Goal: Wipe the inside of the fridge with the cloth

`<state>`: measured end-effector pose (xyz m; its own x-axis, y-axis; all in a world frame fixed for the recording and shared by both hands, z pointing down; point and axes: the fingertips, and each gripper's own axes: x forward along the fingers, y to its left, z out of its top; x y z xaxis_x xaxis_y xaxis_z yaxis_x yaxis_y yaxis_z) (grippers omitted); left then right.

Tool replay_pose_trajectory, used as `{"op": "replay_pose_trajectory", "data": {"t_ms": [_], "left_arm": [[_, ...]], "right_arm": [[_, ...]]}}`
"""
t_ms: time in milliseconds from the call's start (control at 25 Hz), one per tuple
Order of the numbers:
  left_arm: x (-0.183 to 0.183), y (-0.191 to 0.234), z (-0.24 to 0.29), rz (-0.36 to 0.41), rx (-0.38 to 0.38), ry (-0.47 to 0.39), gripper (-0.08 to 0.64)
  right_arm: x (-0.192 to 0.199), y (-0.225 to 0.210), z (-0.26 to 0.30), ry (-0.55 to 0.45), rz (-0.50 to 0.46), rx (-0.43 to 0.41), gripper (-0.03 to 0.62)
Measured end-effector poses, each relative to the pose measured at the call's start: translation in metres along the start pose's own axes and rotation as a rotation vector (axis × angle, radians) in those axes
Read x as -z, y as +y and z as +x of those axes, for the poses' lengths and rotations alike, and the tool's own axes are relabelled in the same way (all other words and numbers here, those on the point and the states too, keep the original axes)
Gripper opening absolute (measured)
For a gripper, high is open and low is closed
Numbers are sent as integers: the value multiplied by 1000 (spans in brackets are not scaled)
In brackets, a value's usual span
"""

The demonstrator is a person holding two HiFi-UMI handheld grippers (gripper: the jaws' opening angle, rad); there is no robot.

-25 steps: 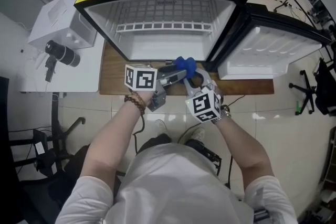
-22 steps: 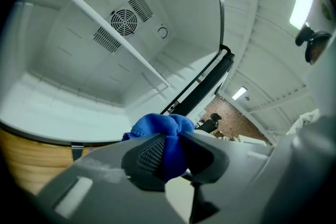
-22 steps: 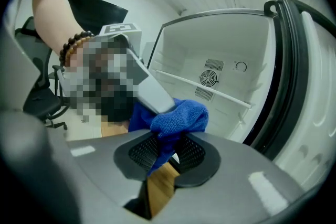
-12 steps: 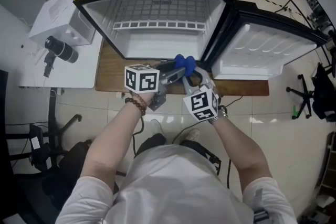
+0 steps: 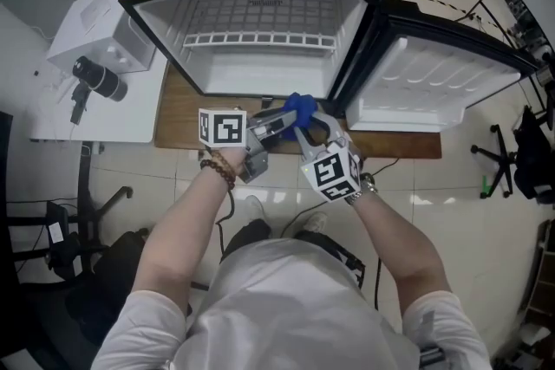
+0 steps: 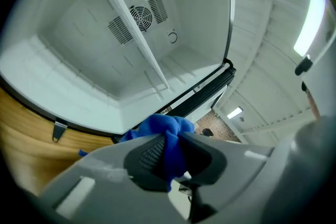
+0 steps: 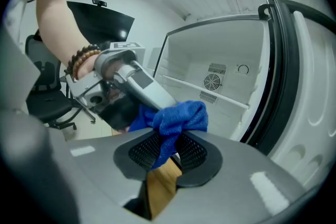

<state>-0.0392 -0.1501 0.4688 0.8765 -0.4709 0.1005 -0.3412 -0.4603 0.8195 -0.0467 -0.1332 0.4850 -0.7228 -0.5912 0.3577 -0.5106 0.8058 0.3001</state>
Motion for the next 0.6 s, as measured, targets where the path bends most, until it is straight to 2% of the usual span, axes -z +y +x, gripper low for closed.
{"op": "replay_pose_trajectory", "data": {"t_ms": [40, 240, 400, 600], "left_arm": [[-1, -1, 0, 22, -10, -3, 44], [-4, 1, 1, 104, -73, -27, 37], [-11, 14, -2, 153, -166, -70, 34], [-23, 16, 9, 183, -192, -133, 34]], "right_arm": [[2, 0, 0, 3, 0, 6, 74], [7, -6, 2, 30, 31, 30, 90], [21, -12, 1, 75, 42, 54, 110], [38, -23, -9, 123, 75, 92, 112]]}}
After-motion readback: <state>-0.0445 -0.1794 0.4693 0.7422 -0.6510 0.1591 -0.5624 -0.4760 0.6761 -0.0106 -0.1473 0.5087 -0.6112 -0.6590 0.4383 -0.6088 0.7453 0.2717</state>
